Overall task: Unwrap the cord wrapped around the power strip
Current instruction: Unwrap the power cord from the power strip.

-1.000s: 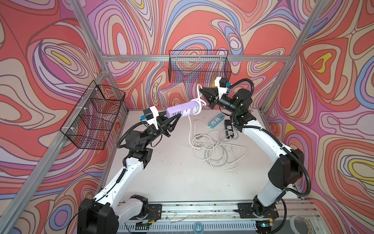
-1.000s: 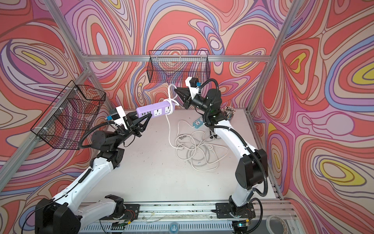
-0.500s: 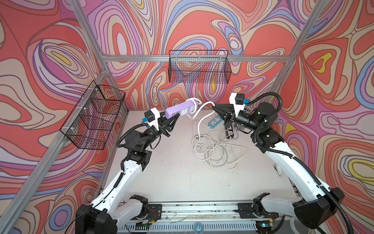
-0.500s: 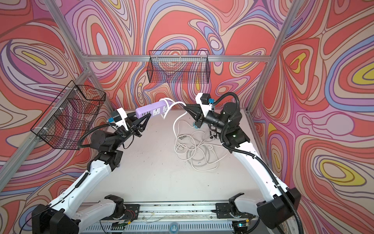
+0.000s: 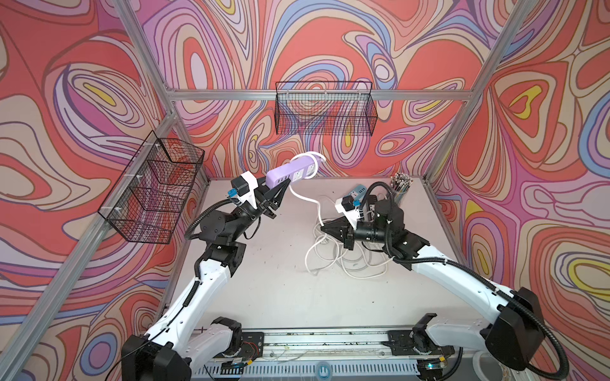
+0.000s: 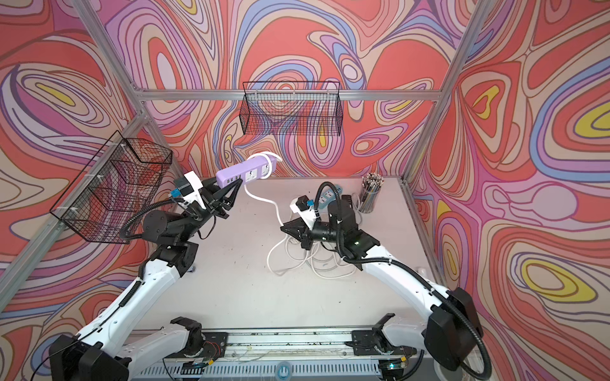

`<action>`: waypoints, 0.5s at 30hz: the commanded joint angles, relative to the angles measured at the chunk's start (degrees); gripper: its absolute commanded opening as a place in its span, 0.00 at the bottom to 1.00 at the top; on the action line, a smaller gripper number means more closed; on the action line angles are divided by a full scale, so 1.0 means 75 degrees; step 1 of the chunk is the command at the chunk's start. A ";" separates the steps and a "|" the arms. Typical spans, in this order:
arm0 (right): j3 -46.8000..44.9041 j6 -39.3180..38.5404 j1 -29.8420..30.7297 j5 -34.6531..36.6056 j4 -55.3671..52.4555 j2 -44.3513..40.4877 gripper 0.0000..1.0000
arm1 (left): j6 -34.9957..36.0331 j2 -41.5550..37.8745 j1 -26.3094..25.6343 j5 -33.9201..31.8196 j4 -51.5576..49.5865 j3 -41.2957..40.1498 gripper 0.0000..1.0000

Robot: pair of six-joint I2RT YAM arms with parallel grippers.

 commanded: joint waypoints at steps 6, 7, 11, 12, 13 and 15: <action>-0.0526 0.0725 0.0416 0.0669 0.2542 0.1792 0.00 | -0.0298 0.0122 -0.0244 0.0184 0.0589 0.0866 0.00; -0.0494 0.0760 0.0414 0.0759 0.2818 0.2069 0.00 | -0.0311 0.0158 -0.0291 0.0178 0.0627 0.0884 0.00; -0.0230 0.0802 0.0416 0.1181 0.3584 0.3196 0.00 | -0.0277 0.0258 -0.0434 0.0157 0.0682 0.0886 0.00; -0.0139 0.0796 0.0416 0.1316 0.3679 0.3411 0.00 | -0.0266 0.0267 -0.0454 0.0161 0.0683 0.0876 0.00; -0.0072 0.0806 0.0410 0.1415 0.3822 0.3600 0.00 | -0.0255 0.0264 -0.0467 0.0160 0.0699 0.0862 0.00; 0.0020 0.0808 0.0416 0.1677 0.4046 0.4012 0.00 | -0.0244 0.0267 -0.0482 0.0172 0.0712 0.0806 0.00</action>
